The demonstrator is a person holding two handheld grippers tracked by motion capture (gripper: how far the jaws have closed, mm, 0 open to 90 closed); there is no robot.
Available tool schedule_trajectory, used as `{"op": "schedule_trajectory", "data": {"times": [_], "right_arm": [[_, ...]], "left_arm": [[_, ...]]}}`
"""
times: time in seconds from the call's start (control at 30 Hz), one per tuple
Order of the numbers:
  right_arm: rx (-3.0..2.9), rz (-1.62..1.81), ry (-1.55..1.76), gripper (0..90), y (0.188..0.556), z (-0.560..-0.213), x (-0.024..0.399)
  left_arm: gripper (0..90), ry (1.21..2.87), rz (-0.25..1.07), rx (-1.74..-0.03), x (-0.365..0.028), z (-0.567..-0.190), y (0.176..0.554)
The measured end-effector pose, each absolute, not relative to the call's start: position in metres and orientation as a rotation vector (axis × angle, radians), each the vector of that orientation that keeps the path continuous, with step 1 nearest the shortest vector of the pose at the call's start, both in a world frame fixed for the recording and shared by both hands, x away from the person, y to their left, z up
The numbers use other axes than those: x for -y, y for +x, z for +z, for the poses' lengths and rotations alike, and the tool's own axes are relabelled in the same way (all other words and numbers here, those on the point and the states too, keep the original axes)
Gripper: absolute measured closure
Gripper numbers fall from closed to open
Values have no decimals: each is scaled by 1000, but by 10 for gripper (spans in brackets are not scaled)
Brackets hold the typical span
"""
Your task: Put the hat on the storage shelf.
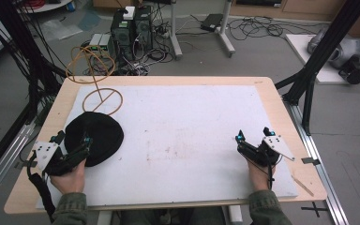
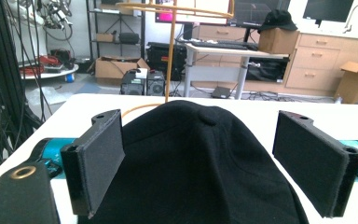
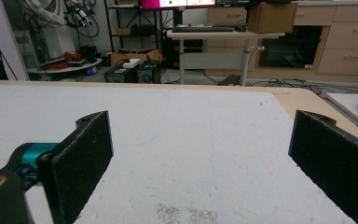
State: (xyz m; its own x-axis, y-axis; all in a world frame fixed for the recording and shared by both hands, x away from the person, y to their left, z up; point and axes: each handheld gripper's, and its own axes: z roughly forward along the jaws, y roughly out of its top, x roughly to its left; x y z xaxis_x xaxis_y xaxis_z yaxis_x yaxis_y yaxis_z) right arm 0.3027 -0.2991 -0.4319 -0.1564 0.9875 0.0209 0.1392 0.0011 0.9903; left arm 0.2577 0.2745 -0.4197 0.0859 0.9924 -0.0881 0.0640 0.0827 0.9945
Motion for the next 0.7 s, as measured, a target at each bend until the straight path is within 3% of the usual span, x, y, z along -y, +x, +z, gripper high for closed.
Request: {"op": "schedule_trajectory", "data": {"times": [0.7], "right_arm": [[-1440, 1246, 1215, 54, 301, -432, 296]], "left_arm": [[191, 1394, 978, -1367, -262, -428, 291]]}}
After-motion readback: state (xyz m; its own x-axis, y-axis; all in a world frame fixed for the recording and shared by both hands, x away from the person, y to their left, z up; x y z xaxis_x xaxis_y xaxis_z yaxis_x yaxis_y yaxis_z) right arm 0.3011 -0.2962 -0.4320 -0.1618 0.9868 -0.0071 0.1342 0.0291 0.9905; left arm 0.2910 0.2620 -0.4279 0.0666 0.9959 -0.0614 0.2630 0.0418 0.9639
